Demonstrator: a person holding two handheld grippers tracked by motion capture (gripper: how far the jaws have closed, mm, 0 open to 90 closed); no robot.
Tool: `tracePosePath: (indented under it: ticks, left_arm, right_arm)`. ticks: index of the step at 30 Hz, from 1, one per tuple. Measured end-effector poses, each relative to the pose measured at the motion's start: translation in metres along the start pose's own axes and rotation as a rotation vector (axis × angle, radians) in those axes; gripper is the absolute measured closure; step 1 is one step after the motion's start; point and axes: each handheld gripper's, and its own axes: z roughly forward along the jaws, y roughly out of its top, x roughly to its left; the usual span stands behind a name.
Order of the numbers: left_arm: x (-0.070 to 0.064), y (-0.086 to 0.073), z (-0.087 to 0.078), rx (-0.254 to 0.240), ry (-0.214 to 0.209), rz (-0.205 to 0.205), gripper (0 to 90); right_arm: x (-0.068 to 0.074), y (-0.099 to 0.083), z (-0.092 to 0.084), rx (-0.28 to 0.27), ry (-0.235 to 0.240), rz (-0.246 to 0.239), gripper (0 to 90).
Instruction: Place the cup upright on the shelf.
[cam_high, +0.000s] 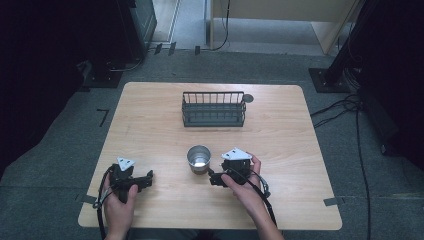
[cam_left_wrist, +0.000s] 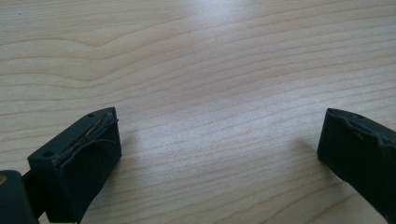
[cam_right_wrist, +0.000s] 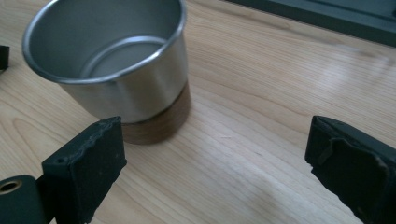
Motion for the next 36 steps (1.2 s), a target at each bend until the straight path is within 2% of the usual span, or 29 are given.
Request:
tracePosePath:
  ticks: [20, 32, 36]
  left_arm:
    - [0.000, 0.000, 0.000, 0.000, -0.003, 0.003, 0.0]
    - [0.000, 0.000, 0.000, -0.001, -0.004, 0.003, 0.0]
    - [0.000, 0.000, 0.000, -0.002, -0.004, 0.003, 0.0]
  right_arm:
    - [0.029, 0.007, 0.018, 0.000, 0.061, -0.021, 5.6]
    - [0.038, 0.017, 0.028, -0.017, 0.090, -0.027, 5.7]
    - [0.041, 0.021, 0.035, -0.001, 0.089, -0.022, 5.7]
